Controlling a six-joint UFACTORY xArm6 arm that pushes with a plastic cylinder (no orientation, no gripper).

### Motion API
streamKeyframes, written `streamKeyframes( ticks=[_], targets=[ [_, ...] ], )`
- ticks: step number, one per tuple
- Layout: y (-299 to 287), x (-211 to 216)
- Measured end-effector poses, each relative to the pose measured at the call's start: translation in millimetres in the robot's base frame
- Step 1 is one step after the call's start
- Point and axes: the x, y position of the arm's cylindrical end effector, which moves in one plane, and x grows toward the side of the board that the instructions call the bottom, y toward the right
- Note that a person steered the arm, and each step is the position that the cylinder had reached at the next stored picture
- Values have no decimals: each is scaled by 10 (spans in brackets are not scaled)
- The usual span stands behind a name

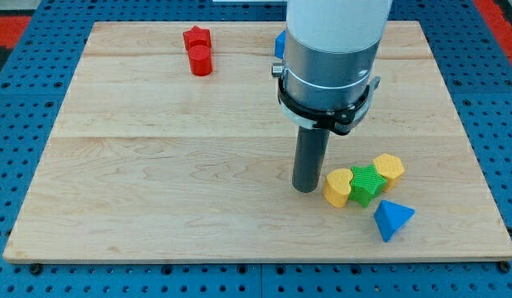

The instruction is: Push the green circle towards the yellow hexagon

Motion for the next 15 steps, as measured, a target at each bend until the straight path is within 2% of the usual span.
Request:
streamKeyframes(
  ticks=[1,2,3,4,5,6,7,8,10,12,15],
  targets=[
    [201,-960],
    [55,-1136],
    [725,-1363],
    [1571,-1916],
    [1713,-2314],
    [1583,-2876],
    [1109,-3217],
    [803,-3287],
    [-122,-3033],
    [-256,-2674],
    [-627,-1639]
  ],
)
